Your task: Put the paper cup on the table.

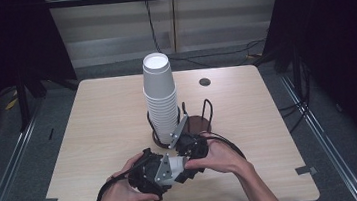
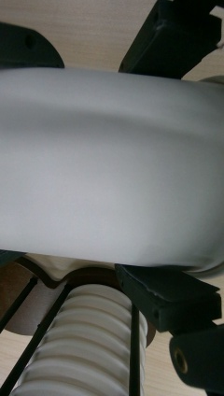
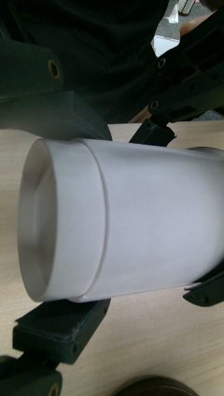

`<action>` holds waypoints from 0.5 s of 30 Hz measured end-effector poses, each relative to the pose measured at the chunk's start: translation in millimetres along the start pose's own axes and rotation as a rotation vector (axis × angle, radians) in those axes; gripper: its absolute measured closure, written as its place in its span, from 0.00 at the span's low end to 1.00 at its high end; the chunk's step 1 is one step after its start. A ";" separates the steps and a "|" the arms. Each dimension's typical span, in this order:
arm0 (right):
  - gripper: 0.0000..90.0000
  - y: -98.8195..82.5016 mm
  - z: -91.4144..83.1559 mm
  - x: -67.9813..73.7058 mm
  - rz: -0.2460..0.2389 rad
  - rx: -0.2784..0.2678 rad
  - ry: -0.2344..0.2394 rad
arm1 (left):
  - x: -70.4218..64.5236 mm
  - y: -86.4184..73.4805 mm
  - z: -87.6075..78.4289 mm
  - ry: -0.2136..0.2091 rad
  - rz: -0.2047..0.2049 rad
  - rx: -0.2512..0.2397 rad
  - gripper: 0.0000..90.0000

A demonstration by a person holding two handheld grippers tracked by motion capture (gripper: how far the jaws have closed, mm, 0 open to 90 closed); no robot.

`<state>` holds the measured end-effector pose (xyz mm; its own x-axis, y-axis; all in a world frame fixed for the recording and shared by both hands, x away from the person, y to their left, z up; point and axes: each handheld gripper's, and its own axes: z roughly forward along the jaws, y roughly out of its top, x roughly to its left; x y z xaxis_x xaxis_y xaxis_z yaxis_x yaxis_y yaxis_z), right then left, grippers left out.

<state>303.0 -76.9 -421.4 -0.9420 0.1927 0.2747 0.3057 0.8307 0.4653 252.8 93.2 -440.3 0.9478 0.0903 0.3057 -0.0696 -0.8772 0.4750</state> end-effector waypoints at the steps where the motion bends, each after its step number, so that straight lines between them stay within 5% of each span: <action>1: 0.26 0.1 -0.2 0.2 0.000 0.001 -0.002 | 2.2 -0.1 -1.5 -0.004 0.020 0.015 0.13; 6: 0.26 -1.3 -2.6 1.2 0.004 0.006 -0.005 | 4.0 -2.2 -3.9 -0.006 0.006 -0.030 0.12; 7: 0.26 -1.7 -3.7 2.6 0.021 0.007 -0.009 | 0.9 -3.0 -1.9 -0.009 -0.043 -0.074 0.12; 10: 0.26 -2.2 -3.4 1.2 0.000 -0.010 -0.002 | -2.2 -4.4 -1.4 -0.008 -0.075 -0.119 0.12; 15: 0.26 -2.2 -0.6 2.0 -0.001 0.010 -0.014 | 0.6 -6.2 -8.2 -0.019 -0.038 -0.145 0.14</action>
<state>300.5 -78.6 -421.4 -0.9443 0.1989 0.2621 0.3031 0.8359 0.4576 251.2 102.5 -436.3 0.9564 0.1122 0.2698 -0.0760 -0.7959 0.6006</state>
